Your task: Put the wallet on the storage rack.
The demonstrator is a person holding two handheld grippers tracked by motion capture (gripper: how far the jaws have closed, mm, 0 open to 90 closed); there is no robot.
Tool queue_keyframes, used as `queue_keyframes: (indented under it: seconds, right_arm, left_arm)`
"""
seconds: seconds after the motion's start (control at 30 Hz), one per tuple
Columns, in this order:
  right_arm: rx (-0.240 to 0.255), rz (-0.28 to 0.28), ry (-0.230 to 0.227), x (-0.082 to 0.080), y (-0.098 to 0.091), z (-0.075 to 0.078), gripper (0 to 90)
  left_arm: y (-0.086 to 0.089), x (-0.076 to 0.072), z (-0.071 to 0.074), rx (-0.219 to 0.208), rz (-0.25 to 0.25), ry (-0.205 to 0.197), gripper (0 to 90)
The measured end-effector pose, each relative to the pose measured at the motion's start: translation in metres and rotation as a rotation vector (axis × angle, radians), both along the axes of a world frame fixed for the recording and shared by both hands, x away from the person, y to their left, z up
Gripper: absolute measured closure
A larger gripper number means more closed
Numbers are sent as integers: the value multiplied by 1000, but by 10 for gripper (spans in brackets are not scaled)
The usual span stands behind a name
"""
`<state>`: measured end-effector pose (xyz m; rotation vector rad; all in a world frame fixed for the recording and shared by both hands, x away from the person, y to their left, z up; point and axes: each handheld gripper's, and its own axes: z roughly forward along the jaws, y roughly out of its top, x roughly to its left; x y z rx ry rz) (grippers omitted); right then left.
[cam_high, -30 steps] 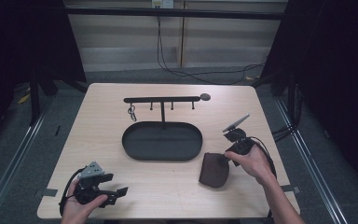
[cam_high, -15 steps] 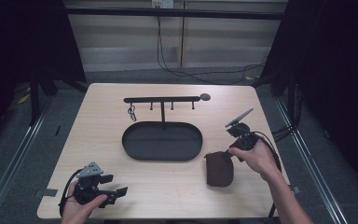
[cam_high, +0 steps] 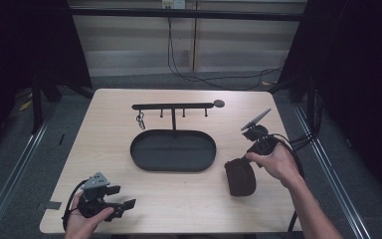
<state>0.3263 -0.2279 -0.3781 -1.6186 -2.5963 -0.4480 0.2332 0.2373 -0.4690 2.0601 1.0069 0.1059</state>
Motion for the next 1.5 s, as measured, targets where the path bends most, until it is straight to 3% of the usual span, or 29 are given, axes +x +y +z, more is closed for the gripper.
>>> queue_keyframes:
  seconds: [0.43,1.13,1.5]
  right_arm:
    - [-26,-5,21,9,-2,11,834]
    - [-40,-17,-39,8,-1,46,834]
    - [-30,-14,-77,20,9,65,832]
  left_arm:
    - [-2,2,-1,6,-4,14,196]
    - [3,0,2,4,13,2,197]
    - [3,0,1,1,17,6,196]
